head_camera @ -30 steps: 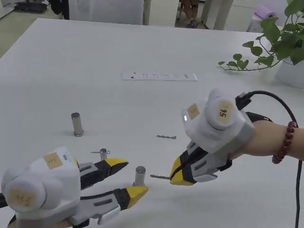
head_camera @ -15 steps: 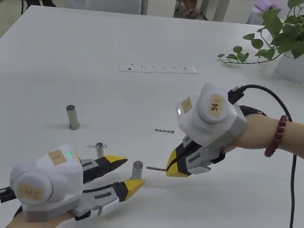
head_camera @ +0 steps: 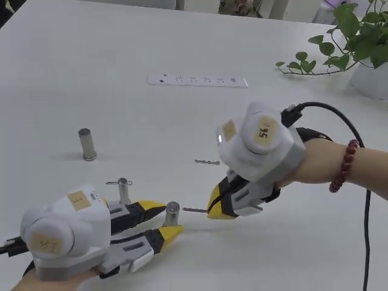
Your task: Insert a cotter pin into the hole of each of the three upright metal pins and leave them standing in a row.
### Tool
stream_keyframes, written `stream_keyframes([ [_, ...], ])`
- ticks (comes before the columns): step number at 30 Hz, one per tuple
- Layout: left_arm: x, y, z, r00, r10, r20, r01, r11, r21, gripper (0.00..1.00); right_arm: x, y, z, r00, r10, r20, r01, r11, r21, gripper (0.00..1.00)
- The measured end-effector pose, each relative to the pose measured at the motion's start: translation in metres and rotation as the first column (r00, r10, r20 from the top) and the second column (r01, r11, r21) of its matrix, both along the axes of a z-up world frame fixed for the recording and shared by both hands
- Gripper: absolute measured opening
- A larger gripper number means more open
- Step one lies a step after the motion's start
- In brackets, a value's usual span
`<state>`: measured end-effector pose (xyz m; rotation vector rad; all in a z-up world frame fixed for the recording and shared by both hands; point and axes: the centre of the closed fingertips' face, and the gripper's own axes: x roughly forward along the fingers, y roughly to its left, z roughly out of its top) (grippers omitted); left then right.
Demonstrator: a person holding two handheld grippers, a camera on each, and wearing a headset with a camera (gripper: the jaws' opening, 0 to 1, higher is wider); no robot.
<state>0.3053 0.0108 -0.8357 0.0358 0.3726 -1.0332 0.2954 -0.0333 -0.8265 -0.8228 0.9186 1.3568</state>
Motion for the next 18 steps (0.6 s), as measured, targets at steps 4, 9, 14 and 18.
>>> stream_keyframes([
  [4, 0.0006, -0.0004, -0.0021, 1.000, -0.002, -0.005, 0.002, 1.000, 0.003, 0.19, 0.0004, 0.0019, -0.0005, 1.000, 0.008, -0.001, -0.008, 1.000, -0.002, 0.03],
  [9, 0.0001, -0.0006, -0.0049, 1.000, -0.003, -0.010, 0.003, 1.000, 0.013, 0.15, 0.0023, 0.0033, -0.0007, 1.000, 0.018, 0.004, -0.018, 1.000, -0.007, 0.03],
  [14, 0.0001, -0.0015, -0.0059, 1.000, -0.006, -0.009, 0.006, 1.000, 0.017, 0.13, 0.0018, 0.0030, -0.0013, 1.000, 0.024, 0.002, -0.024, 1.000, -0.013, 0.03],
  [18, 0.0001, -0.0020, -0.0062, 1.000, -0.007, -0.008, 0.007, 1.000, 0.018, 0.12, 0.0006, 0.0029, -0.0020, 1.000, 0.026, -0.004, -0.026, 1.000, -0.013, 0.03],
])
